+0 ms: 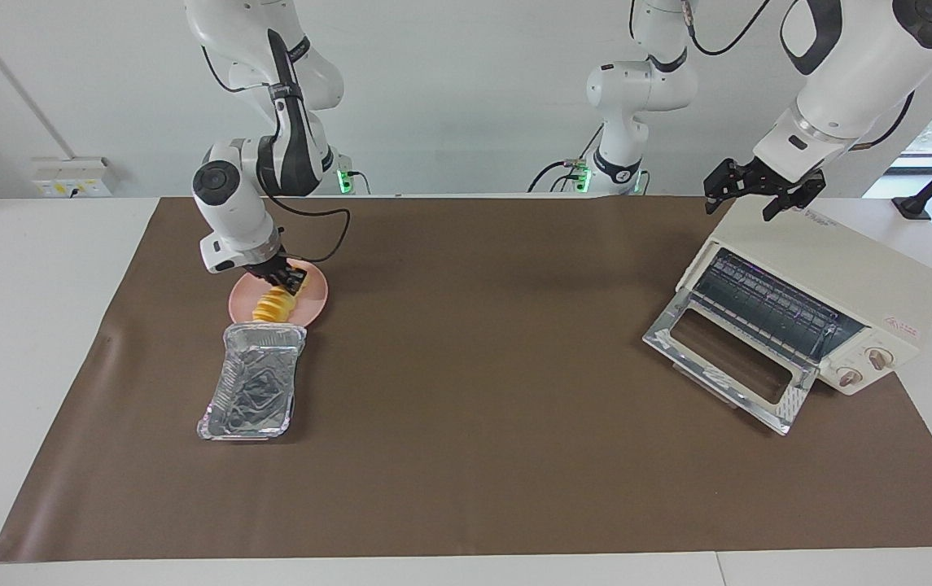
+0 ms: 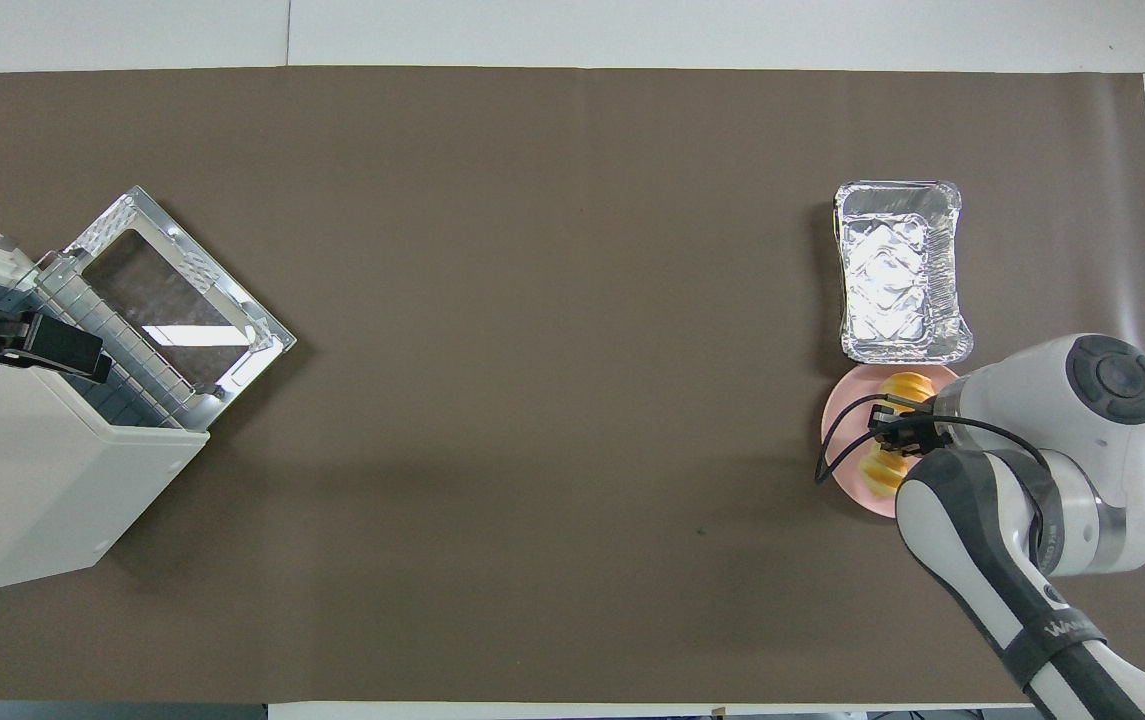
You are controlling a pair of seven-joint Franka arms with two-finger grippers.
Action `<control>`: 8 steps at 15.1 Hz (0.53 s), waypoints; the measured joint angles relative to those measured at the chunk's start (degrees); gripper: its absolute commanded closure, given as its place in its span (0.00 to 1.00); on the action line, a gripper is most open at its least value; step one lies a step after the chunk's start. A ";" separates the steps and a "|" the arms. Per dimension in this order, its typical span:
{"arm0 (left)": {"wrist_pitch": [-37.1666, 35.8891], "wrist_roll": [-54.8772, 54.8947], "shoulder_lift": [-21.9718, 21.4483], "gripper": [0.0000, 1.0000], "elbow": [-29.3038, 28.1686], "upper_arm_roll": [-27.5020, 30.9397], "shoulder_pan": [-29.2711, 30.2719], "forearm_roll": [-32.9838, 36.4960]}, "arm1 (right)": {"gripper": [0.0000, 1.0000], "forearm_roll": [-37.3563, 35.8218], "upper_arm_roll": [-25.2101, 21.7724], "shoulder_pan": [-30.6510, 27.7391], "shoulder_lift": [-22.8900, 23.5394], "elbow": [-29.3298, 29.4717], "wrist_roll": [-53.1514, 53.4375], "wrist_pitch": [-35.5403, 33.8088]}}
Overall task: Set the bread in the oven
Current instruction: 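Grasp the orange bread slices with the right gripper, then lift the bread and lower it into the foil tray with the right gripper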
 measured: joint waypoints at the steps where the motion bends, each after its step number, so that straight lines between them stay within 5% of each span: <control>1: 0.00 0.00 0.00 0.00 0.00 0.00 0.00 0.00 | 1.00 0.37 0.03 0.05 -0.06 1.71 0.00 -2.71; 5: 0.00 0.00 0.00 0.00 0.00 0.00 0.00 0.00 | 1.00 0.93 0.05 0.06 -0.49 11.42 -0.02 -14.50; 8: 0.00 0.00 0.00 0.00 0.00 0.00 0.00 0.00 | 1.00 0.88 0.02 0.03 0.41 16.80 -1.60 -15.77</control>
